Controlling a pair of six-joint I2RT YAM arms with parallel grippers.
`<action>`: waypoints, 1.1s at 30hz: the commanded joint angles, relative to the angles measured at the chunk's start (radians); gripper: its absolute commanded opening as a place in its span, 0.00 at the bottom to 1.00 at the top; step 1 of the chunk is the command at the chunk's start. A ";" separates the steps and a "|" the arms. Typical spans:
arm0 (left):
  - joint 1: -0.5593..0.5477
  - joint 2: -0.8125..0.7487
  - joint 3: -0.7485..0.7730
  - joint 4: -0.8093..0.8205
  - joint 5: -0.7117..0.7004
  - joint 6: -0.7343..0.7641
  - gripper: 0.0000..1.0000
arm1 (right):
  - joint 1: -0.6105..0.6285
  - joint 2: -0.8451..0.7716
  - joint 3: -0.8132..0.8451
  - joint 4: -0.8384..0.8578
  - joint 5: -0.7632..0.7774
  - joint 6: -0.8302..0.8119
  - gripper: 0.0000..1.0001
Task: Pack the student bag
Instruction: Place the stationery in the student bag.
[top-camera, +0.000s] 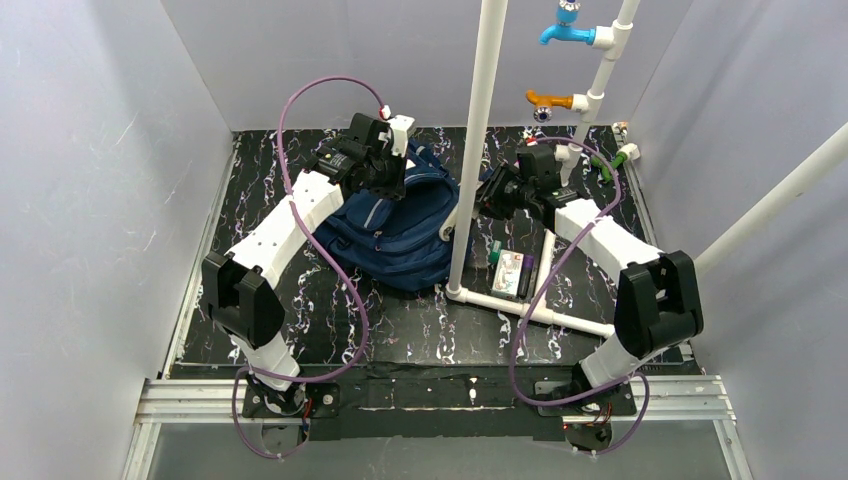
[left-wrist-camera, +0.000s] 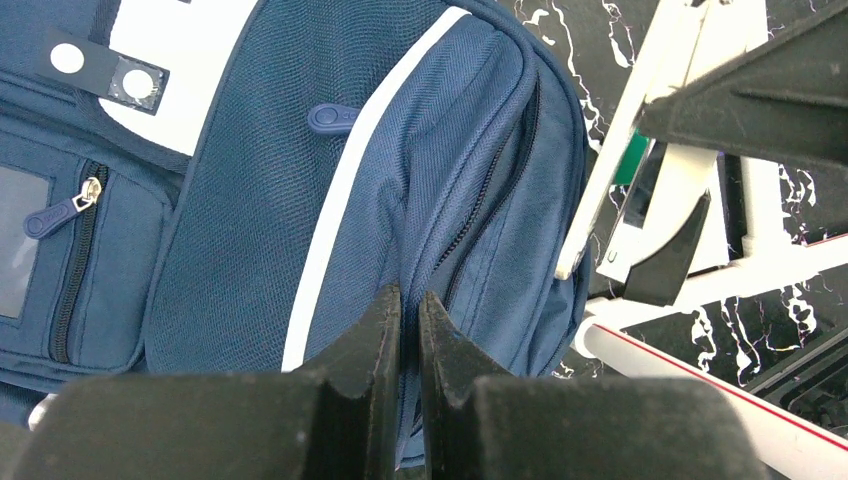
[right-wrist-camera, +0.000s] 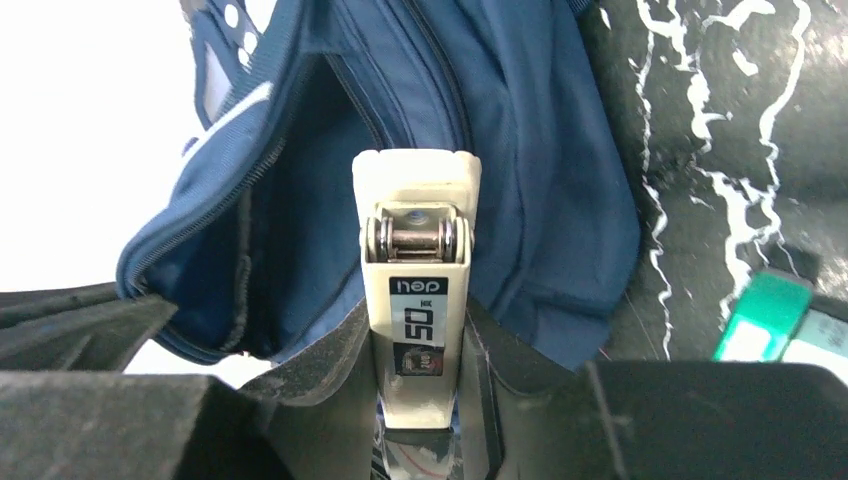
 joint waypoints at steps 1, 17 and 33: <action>0.002 -0.081 0.057 0.041 0.054 -0.020 0.00 | -0.002 0.021 0.103 0.242 -0.017 0.075 0.01; 0.002 -0.060 0.058 0.097 0.098 -0.091 0.00 | 0.064 0.094 -0.007 0.504 -0.044 0.464 0.01; 0.004 -0.083 0.000 0.183 0.156 -0.176 0.00 | 0.144 0.121 -0.166 0.664 0.100 0.625 0.01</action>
